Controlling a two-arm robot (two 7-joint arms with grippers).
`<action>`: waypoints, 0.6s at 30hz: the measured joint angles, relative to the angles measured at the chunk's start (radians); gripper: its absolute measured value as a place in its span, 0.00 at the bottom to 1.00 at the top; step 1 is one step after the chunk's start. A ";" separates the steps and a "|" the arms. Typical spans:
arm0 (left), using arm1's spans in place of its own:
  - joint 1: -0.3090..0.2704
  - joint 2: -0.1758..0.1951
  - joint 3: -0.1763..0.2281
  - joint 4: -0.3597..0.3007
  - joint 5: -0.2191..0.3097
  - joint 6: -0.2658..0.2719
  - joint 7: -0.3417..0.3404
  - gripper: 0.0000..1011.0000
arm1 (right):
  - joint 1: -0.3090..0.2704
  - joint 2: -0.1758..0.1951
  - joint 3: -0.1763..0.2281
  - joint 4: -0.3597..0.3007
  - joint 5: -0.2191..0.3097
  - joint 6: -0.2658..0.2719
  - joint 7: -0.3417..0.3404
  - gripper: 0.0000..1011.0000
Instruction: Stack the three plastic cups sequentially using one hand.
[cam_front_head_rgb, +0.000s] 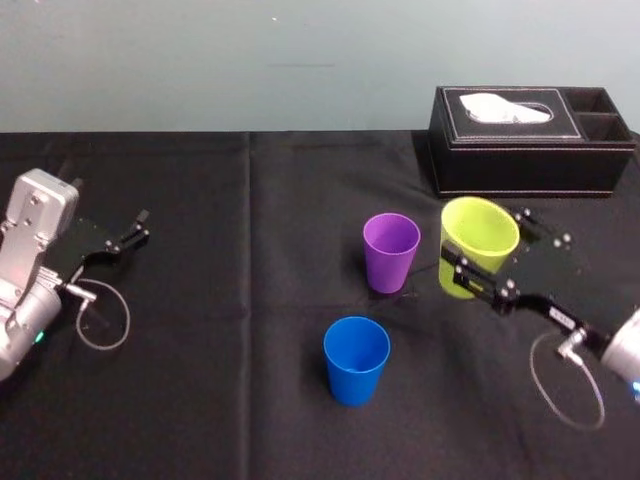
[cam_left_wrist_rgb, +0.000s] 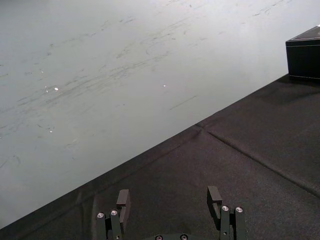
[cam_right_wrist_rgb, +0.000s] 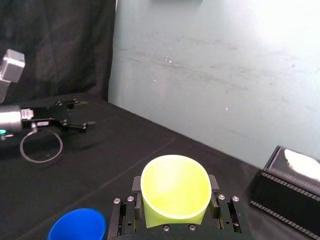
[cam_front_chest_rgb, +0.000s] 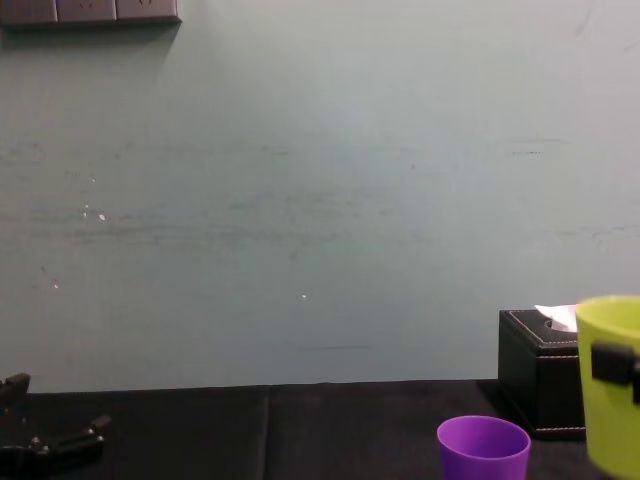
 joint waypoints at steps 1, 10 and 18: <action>0.000 0.000 0.000 0.000 0.000 0.000 0.000 1.00 | 0.009 0.000 0.001 -0.002 -0.002 0.009 -0.001 0.73; 0.000 0.000 0.000 0.000 0.000 0.000 0.000 1.00 | 0.144 -0.032 -0.038 0.050 -0.042 0.080 0.001 0.73; 0.000 0.000 0.000 0.000 0.000 0.000 0.000 1.00 | 0.259 -0.071 -0.111 0.143 -0.099 0.097 0.019 0.73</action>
